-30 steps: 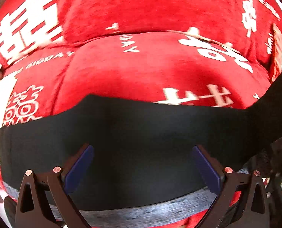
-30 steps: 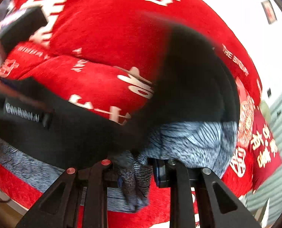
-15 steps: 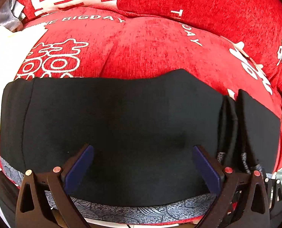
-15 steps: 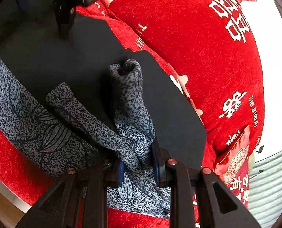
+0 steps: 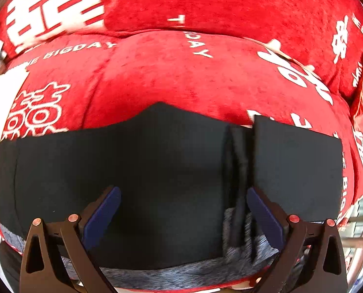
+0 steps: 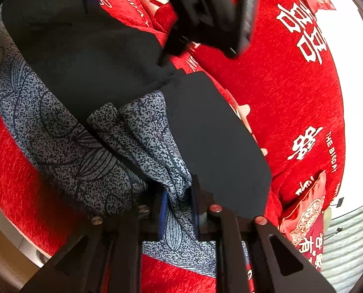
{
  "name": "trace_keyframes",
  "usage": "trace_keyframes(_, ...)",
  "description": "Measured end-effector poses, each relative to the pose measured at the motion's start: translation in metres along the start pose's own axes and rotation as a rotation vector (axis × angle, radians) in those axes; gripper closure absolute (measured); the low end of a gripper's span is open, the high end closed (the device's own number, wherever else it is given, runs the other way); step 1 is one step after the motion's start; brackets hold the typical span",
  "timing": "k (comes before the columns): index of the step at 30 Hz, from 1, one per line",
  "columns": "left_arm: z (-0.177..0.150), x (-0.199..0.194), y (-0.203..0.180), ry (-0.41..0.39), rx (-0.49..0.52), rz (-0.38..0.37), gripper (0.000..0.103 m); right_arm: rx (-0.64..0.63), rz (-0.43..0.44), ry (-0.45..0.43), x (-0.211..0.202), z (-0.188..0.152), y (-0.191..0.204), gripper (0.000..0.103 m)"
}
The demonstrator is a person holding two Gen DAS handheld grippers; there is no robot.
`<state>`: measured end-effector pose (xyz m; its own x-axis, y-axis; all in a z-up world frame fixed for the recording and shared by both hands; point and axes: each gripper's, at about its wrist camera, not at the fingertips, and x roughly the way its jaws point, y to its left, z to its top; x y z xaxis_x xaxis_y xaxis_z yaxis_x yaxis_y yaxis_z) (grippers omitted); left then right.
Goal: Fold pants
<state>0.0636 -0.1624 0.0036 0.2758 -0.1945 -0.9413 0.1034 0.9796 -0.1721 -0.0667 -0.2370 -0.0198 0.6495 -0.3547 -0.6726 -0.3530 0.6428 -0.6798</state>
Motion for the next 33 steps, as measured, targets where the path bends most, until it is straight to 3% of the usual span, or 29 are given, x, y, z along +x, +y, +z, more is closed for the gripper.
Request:
trace_keyframes(3, -0.001, 0.008, -0.018, 0.022, 0.066, 0.005, 0.0, -0.012, 0.004, -0.005, -0.003, -0.004, 0.001, 0.09)
trace_keyframes(7, -0.006, 0.017, -0.021, 0.041, 0.07, 0.009, 0.0, -0.008, 0.01, -0.012, -0.006, -0.009, 0.001, 0.091)
trace_keyframes(12, -0.003, 0.025, -0.02, 0.063, 0.078, 0.01, 0.0, -0.04, 0.005, -0.018, -0.011, -0.01, 0.004, 0.082)
trace_keyframes(15, -0.003, 0.024, -0.02, 0.062, 0.085, 0.008, 0.0, 0.022, 0.142, -0.037, -0.032, -0.017, -0.01, 0.055)
trace_keyframes(16, -0.004, 0.024, -0.019, 0.06, 0.09, 0.009, 0.0, 0.062, 0.195, -0.048, -0.039, -0.021, -0.018, 0.039)
trace_keyframes(17, -0.006, 0.024, -0.019, 0.057, 0.091, 0.01, 0.0, 0.113, 0.249, -0.061, -0.044, -0.026, -0.03, 0.032)
trace_keyframes(20, -0.012, 0.023, -0.019, 0.046, 0.098, 0.013, 0.0, 0.367, 0.395, -0.038, -0.039, -0.05, -0.087, 0.032)
trace_keyframes(23, -0.019, 0.022, -0.021, 0.027, 0.115, 0.031, 0.0, 0.631, 0.475, 0.042, -0.008, -0.076, -0.14, 0.032)
trace_keyframes(25, -0.02, 0.021, -0.021, 0.03, 0.112, 0.038, 0.0, 0.743, 0.503, 0.089, 0.011, -0.088, -0.159, 0.033)
trace_keyframes(28, -0.022, 0.011, -0.019, 0.031, 0.086, 0.049, 0.0, 0.767, 0.565, 0.106, 0.032, -0.085, -0.163, 0.033)
trace_keyframes(33, -0.035, 0.002, -0.026, 0.006, 0.125, 0.067, 0.0, 0.62, 0.505, 0.181, 0.064, -0.062, -0.15, 0.031)
